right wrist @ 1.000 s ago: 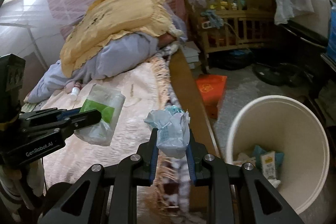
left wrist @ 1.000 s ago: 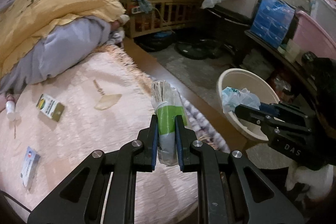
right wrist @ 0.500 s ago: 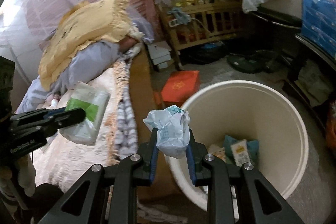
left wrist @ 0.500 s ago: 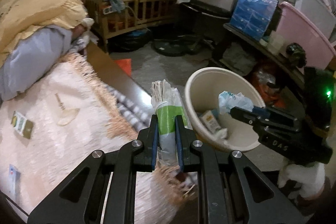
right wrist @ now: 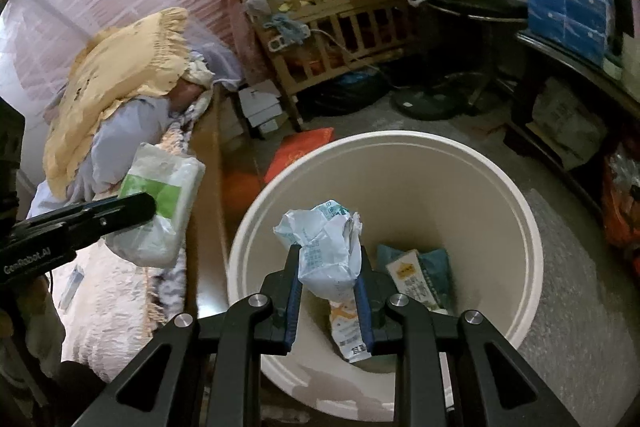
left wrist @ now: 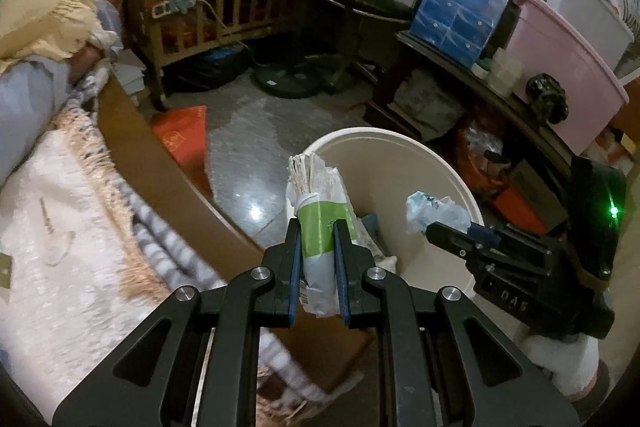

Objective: Collect trash
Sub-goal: 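Carry tissue pack and crumpled tissue over the white bucket and release both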

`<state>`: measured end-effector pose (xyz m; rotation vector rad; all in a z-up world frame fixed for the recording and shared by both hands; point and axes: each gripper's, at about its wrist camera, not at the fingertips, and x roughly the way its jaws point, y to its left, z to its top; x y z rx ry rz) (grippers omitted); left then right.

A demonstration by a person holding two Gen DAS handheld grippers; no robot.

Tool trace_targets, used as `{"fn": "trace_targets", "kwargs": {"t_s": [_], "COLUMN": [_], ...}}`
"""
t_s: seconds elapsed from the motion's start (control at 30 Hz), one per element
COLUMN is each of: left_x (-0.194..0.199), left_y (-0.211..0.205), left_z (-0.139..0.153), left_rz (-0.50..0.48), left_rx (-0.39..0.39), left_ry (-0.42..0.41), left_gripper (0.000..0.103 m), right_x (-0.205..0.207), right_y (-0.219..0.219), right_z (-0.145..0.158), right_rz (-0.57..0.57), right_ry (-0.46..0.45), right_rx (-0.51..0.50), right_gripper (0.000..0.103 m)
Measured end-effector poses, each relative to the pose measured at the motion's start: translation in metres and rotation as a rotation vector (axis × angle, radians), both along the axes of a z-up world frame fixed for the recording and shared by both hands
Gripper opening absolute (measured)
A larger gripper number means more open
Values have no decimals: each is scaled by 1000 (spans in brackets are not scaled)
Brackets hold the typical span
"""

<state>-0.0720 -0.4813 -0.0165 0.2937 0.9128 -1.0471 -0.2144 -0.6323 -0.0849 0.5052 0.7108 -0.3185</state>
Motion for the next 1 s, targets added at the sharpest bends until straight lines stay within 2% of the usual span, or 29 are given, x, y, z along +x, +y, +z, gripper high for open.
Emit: {"fn": "trace_targets", "kwargs": {"t_s": [0.3, 0.43, 0.53, 0.67, 0.73, 0.8, 0.87, 1.0], "left_x": [-5, -2, 2, 3, 5, 6, 6, 8], "left_y": [-27, -32, -35, -38, -38, -37, -35, -29], "left_z": [-12, -18, -22, -24, -25, -26, -25, -24], "left_rz": [-23, -36, -35, -42, -46, -46, -41, -28], "left_rx": [8, -13, -19, -29, -29, -31, -31, -27], "left_ry": [4, 39, 69, 90, 102, 113, 114, 108], "left_gripper": [13, 13, 13, 14, 17, 29, 36, 37], "right_x": [-6, -6, -7, -8, -7, -7, -8, -7], "right_y": [-13, -17, -20, -23, -24, -25, -24, -23], "right_z": [-16, -20, -22, -24, -25, -26, -27, -29], "right_rz": [-52, -67, -92, -108, -113, -118, -119, -111], "right_ry": [29, 36, 43, 42, 46, 48, 48, 51], "right_rx": [19, 23, 22, 23, 26, 35, 40, 42], "right_gripper": [23, 23, 34, 37, 38, 41, 41, 41]}}
